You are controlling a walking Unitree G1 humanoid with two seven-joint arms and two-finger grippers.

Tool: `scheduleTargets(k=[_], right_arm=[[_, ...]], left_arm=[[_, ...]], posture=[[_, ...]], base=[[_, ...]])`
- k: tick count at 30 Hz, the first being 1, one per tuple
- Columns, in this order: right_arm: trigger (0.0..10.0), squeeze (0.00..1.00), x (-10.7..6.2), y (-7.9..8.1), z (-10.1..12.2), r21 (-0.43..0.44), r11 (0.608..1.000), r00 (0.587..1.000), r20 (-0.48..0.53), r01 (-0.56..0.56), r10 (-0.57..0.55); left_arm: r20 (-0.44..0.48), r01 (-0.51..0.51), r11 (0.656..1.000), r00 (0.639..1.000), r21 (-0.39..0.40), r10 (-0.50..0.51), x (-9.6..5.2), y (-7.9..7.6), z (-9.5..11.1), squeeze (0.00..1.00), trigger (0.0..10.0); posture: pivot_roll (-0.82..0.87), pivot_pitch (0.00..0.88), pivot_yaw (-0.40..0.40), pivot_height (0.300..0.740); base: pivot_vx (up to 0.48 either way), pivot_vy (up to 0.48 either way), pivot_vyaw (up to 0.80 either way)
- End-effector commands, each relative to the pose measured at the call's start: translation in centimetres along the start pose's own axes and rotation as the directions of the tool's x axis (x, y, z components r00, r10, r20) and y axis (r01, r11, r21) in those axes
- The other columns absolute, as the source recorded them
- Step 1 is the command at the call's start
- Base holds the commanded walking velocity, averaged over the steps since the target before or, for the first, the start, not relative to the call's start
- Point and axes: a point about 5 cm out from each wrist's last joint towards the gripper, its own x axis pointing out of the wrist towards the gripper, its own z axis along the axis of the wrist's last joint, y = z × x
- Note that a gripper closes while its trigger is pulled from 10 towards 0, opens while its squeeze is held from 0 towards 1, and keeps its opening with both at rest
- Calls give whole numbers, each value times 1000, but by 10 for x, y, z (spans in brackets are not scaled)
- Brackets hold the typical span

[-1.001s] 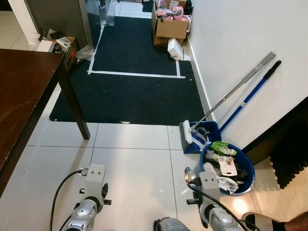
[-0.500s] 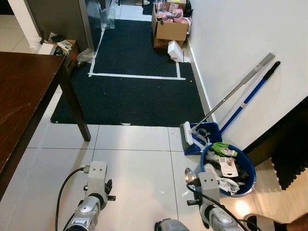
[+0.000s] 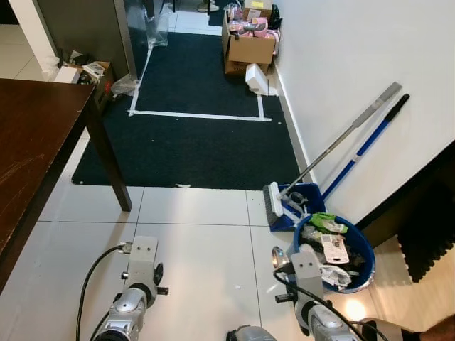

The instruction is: Setting the table

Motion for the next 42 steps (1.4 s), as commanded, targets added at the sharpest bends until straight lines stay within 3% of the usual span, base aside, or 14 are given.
scheduleTargets(k=[1, 23, 30, 32, 42], right_arm=[[10000, 0, 0, -1, -3, 4, 1000, 1000, -18, 7, -6], [10000, 0, -1, -1, -4, -15, 1000, 1000, -21, 9, -9], [10000, 0, -4, -2, -15, -45, 999, 996, -78, 29, -32], [10000, 0, -6, -2, -22, -49, 998, 993, -112, 28, -33], [10000, 0, -7, -1, -23, -38, 999, 994, -108, 17, -21]], left_arm=[[-21, -3, 1000, 1000, 10, 3, -3, 0, -7, 0, 10000], [-17, -16, 999, 1000, 32, 17, -1, 0, -5, 0, 10000], [-70, 0, 996, 998, 88, 6, -5, 3, -16, 0, 10000], [-95, -12, 997, 995, 70, 19, -7, 5, -22, 0, 10000], [-97, -1, 997, 995, 82, 9, -8, 4, -23, 0, 10000]], posture=[[50, 3, -35, 740], [45, 18, -42, 740], [56, 16, -53, 740], [53, 19, -44, 740], [50, 34, -41, 740]], base=[[0, 0, 0], [0, 0, 0], [0, 0, 0], [0, 0, 0], [0, 0, 0]])
